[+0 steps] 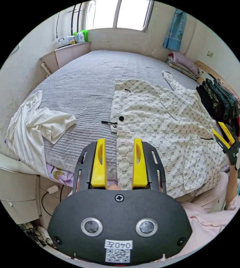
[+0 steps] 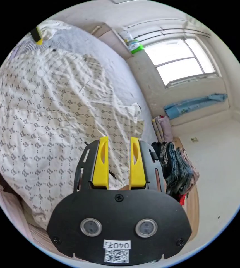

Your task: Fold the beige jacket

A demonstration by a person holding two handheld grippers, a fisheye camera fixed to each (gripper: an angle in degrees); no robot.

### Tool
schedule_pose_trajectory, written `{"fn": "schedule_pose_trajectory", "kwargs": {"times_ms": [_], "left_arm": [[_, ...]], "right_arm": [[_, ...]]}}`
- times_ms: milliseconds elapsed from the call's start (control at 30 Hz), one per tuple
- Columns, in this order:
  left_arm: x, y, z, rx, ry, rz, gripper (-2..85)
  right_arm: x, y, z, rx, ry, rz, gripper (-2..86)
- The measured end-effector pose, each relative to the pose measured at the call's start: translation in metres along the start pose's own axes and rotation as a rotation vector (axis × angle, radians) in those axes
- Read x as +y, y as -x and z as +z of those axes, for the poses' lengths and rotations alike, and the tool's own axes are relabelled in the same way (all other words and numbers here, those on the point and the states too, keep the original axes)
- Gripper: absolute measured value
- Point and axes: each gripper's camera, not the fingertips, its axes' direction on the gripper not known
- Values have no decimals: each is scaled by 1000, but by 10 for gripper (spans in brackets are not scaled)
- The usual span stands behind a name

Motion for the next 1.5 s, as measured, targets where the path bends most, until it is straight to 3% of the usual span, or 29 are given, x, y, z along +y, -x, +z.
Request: {"fn": "schedule_pose_trajectory", "kwargs": {"times_ms": [133, 300, 367, 533, 700, 833, 933, 1067, 1167, 1200, 1300, 1400, 1500], "left_arm": [[-5, -23, 40, -42, 151, 97, 29], [-1, -63, 22, -209, 30, 255, -6], [-5, -65, 4, -264, 8, 277, -8], [-23, -38, 24, -199, 119, 185, -8], [-24, -68, 35, -307, 146, 279, -8], [-26, -76, 39, -302, 160, 266, -8], [-27, -81, 39, -291, 157, 243, -8], [-23, -90, 7, -158, -62, 249, -5], [-32, -91, 42, -145, 100, 235, 13], [-32, -92, 48, -164, 123, 237, 21], [-34, -89, 30, -207, 50, 106, 36], [-28, -114, -8, -384, -174, 18, -2], [-30, -174, -4, -227, -190, 218, -7]], "right_arm": [[61, -71, -29, 39, 36, 302, 69], [123, -112, -30, 227, 174, 352, 5], [142, -134, -25, 138, 228, 404, 14], [185, -206, 20, -345, 292, 660, 65], [201, -251, 63, -695, 255, 747, 117], [201, -304, 77, -815, 176, 808, 95], [190, -298, 102, -945, 306, 659, 33], [208, -255, 123, -698, 614, 443, -5], [212, -273, 109, -636, 552, 515, -8], [204, -285, 92, -509, 499, 519, -9], [171, -304, 46, -273, 348, 494, -7], [130, -303, 27, -398, 215, 449, -9], [100, -291, 42, -571, 146, 446, -10]]}}
